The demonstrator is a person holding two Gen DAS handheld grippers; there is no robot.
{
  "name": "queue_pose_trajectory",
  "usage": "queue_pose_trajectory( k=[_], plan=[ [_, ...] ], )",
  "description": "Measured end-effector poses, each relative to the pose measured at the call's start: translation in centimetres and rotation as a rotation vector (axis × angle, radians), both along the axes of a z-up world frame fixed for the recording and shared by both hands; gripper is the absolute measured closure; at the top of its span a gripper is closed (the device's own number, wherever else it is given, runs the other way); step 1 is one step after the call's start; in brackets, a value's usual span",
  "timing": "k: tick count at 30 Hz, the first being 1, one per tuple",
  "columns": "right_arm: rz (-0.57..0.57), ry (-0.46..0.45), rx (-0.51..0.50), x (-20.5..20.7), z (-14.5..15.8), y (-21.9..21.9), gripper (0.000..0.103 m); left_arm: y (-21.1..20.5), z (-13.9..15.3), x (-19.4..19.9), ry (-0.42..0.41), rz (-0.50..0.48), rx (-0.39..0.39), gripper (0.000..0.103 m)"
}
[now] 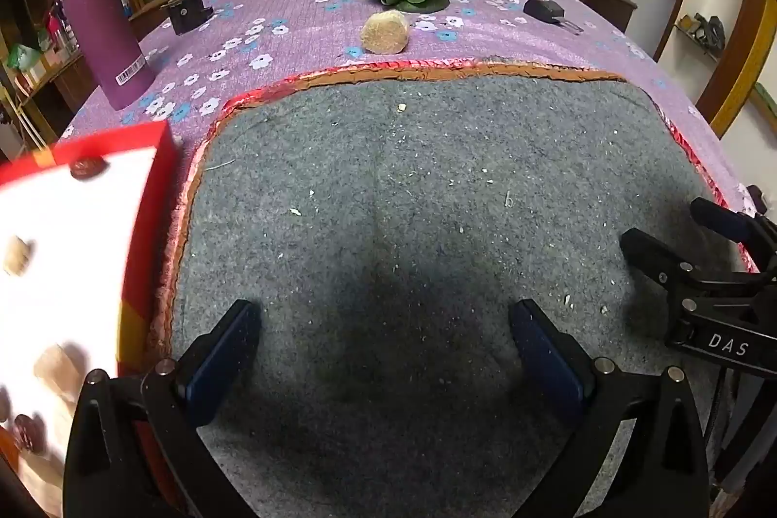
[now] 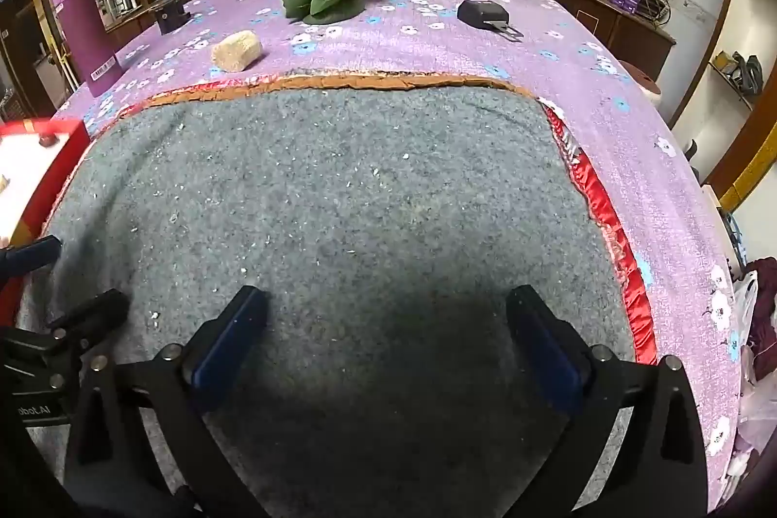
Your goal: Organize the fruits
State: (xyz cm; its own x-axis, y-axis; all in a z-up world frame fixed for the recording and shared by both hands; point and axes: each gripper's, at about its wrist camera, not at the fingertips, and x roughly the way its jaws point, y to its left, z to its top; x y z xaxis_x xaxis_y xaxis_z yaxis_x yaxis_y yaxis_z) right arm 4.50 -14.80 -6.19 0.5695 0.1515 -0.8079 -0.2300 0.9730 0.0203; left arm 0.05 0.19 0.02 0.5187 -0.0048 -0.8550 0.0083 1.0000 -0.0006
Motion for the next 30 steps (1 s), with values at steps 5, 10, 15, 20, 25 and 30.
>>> queue_pose_trajectory(
  k=[5, 10, 15, 20, 25, 30],
  plan=[
    [0.0, 0.0, 0.0, 0.05, -0.01, 0.07, 0.002, 0.5, -0.01, 0.13, -0.001, 0.0, -0.005, 0.0],
    [0.0, 0.0, 0.0, 0.02, -0.04, -0.01, 0.002, 0.33, 0.0, 0.11, 0.001, -0.001, -0.003, 0.0],
    [0.0, 0.0, 0.0, 0.01, -0.04, -0.01, 0.002, 0.33, 0.0, 0.1, 0.001, -0.002, -0.003, 0.0],
    [0.0, 0.0, 0.0, 0.03, -0.04, -0.01, 0.002, 0.38, 0.0, 0.12, 0.001, -0.002, -0.003, 0.0],
    [0.0, 0.0, 0.0, 0.04, -0.05, -0.01, 0.002, 0.3, -0.01, 0.11, 0.002, -0.002, -0.002, 0.0],
    [0.0, 0.0, 0.0, 0.03, -0.05, -0.03, 0.002, 0.31, -0.01, 0.11, 0.002, -0.002, -0.003, 0.0]
  ],
)
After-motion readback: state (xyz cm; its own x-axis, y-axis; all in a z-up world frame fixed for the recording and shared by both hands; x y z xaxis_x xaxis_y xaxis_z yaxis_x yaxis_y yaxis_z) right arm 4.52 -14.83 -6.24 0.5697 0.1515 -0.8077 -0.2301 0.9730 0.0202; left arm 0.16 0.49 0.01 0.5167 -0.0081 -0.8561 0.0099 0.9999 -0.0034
